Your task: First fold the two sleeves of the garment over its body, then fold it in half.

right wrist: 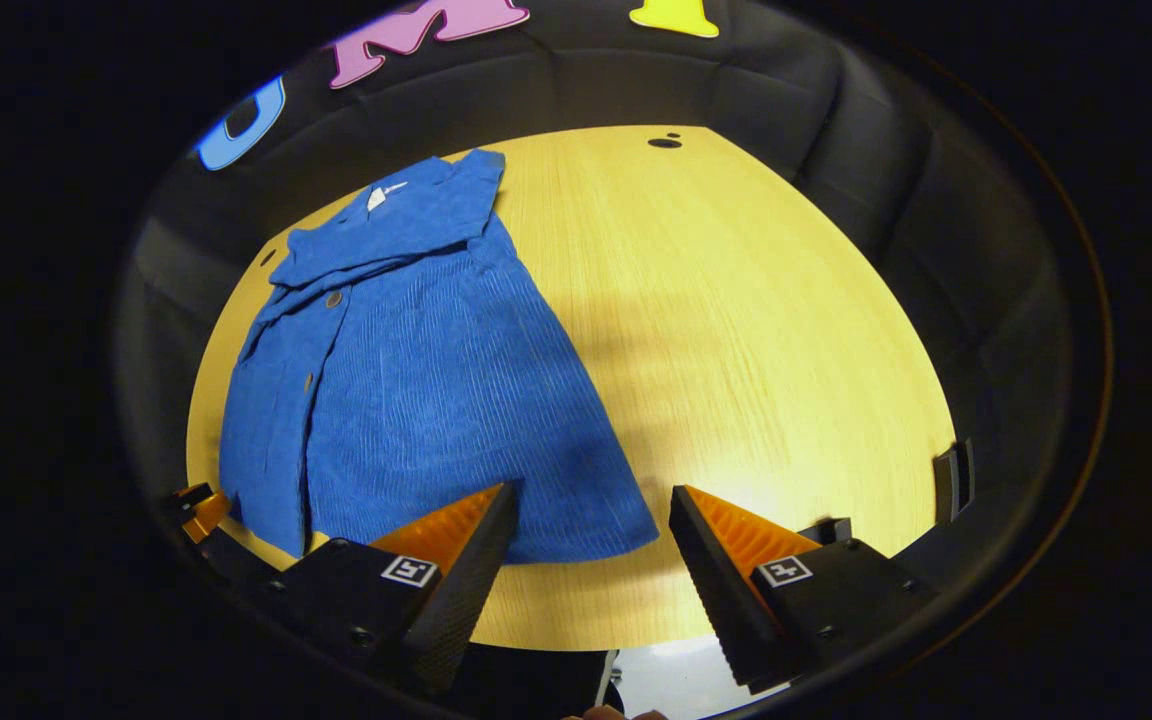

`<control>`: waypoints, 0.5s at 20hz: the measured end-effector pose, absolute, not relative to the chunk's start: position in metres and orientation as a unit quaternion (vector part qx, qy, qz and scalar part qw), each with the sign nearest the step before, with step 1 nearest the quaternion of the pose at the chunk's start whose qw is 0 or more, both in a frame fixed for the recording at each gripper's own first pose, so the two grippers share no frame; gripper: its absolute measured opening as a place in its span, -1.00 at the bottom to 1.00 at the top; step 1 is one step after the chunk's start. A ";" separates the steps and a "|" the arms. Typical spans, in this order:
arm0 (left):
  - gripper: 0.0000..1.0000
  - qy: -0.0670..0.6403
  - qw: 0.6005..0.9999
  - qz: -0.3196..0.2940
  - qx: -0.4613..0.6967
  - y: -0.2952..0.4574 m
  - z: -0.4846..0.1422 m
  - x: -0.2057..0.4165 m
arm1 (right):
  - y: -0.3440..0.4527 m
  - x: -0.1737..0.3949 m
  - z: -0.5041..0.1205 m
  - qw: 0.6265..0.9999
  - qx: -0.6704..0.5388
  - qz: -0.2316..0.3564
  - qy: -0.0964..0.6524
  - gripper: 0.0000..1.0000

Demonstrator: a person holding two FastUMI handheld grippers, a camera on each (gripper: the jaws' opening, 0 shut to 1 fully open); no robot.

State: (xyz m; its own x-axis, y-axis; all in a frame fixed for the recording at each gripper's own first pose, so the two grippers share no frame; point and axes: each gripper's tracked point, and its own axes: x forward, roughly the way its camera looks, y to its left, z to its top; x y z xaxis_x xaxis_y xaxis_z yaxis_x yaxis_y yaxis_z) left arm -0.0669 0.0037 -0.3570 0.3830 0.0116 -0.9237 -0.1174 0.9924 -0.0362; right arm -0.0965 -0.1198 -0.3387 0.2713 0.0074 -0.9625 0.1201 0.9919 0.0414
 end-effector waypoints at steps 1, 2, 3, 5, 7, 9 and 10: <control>0.70 0.559 0.827 0.036 -0.042 0.005 -0.356 -0.067 | -0.120 -0.098 -0.343 0.792 0.048 -0.037 0.607 0.99; 0.70 0.566 0.823 0.034 -0.039 0.004 -0.355 -0.068 | -0.120 -0.101 -0.347 0.789 0.042 -0.038 0.612 0.99; 0.70 0.571 0.819 0.030 -0.038 0.004 -0.353 -0.069 | -0.119 -0.106 -0.352 0.782 0.036 -0.037 0.621 0.98; 0.68 0.570 0.820 0.023 -0.041 0.004 -0.356 -0.068 | -0.120 -0.105 -0.355 0.786 0.023 -0.036 0.617 0.99; 0.65 0.572 0.818 0.021 -0.048 0.001 -0.355 -0.067 | -0.119 -0.110 -0.353 0.784 0.023 -0.038 0.620 0.97; 0.63 0.569 0.821 0.010 -0.047 -0.003 -0.355 -0.065 | -0.119 -0.111 -0.354 0.777 0.028 -0.043 0.627 0.96; 0.39 0.569 0.821 0.005 -0.049 -0.009 -0.357 -0.064 | -0.118 -0.109 -0.355 0.776 0.030 -0.041 0.628 0.93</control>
State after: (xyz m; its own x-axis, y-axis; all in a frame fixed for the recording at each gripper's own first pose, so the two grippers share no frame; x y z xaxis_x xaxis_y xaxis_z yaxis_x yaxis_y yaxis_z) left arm -0.0641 -0.0088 -0.3571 0.3533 -0.0477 -0.9343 -0.0626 0.9953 -0.0745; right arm -0.1089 -0.1178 -0.3547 0.2068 -0.0255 -0.9781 0.1003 0.9949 -0.0048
